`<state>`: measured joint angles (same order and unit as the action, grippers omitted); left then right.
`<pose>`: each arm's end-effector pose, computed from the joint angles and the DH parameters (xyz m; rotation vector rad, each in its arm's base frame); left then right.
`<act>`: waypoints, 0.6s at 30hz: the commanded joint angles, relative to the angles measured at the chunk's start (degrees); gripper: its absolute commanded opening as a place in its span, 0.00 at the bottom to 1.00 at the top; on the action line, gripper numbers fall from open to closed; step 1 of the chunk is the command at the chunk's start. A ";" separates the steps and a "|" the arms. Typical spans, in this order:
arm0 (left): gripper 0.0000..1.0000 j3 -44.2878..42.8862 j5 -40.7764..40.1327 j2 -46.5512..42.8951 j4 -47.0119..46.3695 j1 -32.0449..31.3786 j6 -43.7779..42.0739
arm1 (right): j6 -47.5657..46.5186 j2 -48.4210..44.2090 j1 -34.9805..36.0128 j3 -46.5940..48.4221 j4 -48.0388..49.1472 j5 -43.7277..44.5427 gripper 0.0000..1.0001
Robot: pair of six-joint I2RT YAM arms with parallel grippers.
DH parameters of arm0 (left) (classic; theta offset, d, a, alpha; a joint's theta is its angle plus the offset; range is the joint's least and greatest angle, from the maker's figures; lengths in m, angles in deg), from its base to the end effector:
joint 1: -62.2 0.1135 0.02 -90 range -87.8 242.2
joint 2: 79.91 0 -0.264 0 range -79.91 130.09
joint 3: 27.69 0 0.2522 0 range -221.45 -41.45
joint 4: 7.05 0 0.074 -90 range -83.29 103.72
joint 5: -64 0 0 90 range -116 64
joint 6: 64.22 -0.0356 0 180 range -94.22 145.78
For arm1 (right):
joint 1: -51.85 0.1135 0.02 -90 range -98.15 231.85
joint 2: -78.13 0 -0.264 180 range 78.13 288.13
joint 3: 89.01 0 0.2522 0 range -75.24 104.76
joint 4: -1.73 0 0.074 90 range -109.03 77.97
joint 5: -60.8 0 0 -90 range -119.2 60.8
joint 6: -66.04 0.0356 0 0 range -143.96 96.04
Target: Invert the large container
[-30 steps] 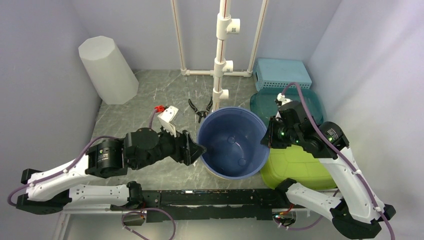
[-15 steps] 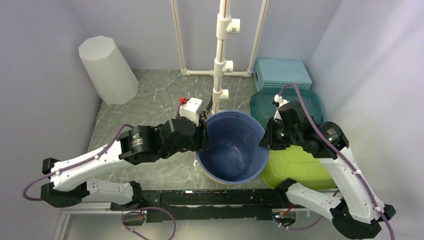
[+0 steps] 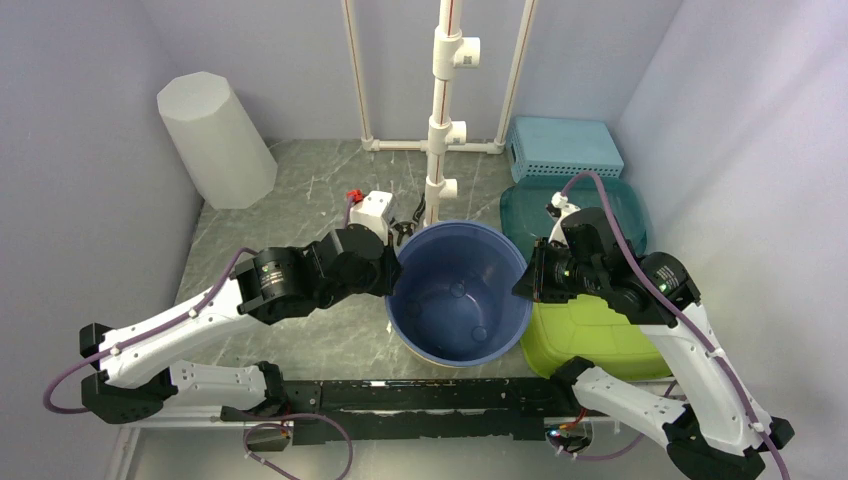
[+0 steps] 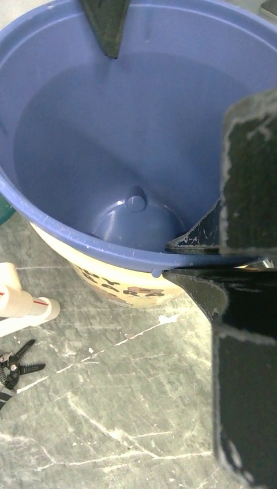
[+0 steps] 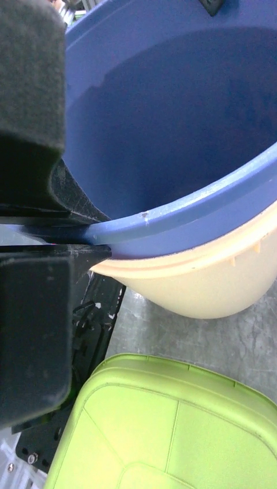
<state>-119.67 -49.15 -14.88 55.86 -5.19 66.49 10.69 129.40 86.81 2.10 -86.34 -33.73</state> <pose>0.0974 -0.1975 0.4044 0.2842 2.1953 -0.6442 0.0979 0.0719 0.3994 -0.0447 2.5139 0.6292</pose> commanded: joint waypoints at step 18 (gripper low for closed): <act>0.03 4.50 13.57 0.35 -15.54 -1.09 -1.67 | 9.55 -0.27 0.64 -7.11 22.06 -9.38 0.37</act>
<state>-116.56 -50.05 -16.41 53.92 -3.75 66.77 16.48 126.14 86.59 -3.17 -77.46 -36.51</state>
